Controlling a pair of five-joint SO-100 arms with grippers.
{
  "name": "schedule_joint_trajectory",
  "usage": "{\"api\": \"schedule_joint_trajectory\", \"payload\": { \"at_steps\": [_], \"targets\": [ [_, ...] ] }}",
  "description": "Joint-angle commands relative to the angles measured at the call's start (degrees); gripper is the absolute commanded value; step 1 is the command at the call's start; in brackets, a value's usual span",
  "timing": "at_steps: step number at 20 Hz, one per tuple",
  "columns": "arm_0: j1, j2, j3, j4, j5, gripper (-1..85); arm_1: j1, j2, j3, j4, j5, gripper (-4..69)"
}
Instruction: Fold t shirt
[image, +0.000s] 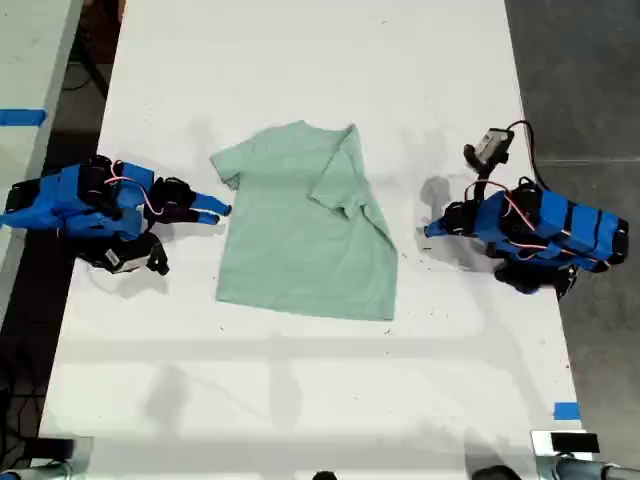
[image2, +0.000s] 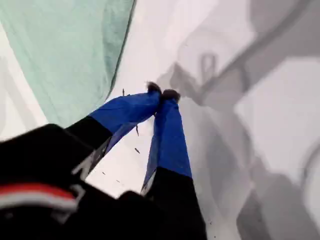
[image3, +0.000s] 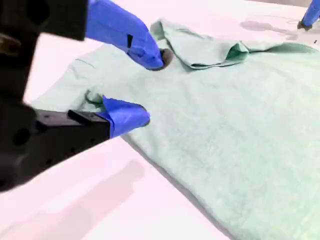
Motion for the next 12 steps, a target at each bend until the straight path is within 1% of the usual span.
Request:
{"api": "schedule_joint_trajectory", "payload": {
  "at_steps": [1, 2, 3, 4, 5, 6, 8, 9, 12],
  "targets": [
    [1.8, 0.3, 0.3, -0.7, -8.0, -0.2, 2.5, 0.4, 1.0, 2.4, 5.5, 1.2],
    [2.9, 0.2, -0.4, -1.1, -9.8, -0.3, 2.6, 0.4, 1.0, 2.4, 5.4, 1.2],
    [2.5, -0.8, -2.0, -1.0, -9.5, -0.3, 2.7, 0.4, 1.0, 2.3, 5.4, 1.2],
    [1.6, -3.3, -4.8, 0.2, -8.7, -0.3, 2.5, 0.4, 1.0, 2.3, 5.4, 1.2],
    [-0.4, -6.9, -9.0, 0.7, -5.9, -0.3, 2.5, 0.4, 1.0, 2.3, 5.4, 1.2],
    [-3.5, -12.5, -14.5, 1.7, -1.7, -0.3, 2.5, 0.4, 1.0, 2.2, 5.3, 1.2],
    [-14.5, -28.7, -26.5, 4.6, 11.3, -0.3, 2.5, 0.4, 1.0, 2.1, 5.1, 1.2],
    [-20.7, -38.8, -31.4, 4.6, 18.9, -0.3, 2.5, 0.4, 1.0, 2.1, 5.0, 1.2],
    [-32.5, -62.7, -42.9, 3.3, 30.1, 0.4, 2.2, 0.4, 1.0, 2.0, 4.8, 1.2]
  ]
}}
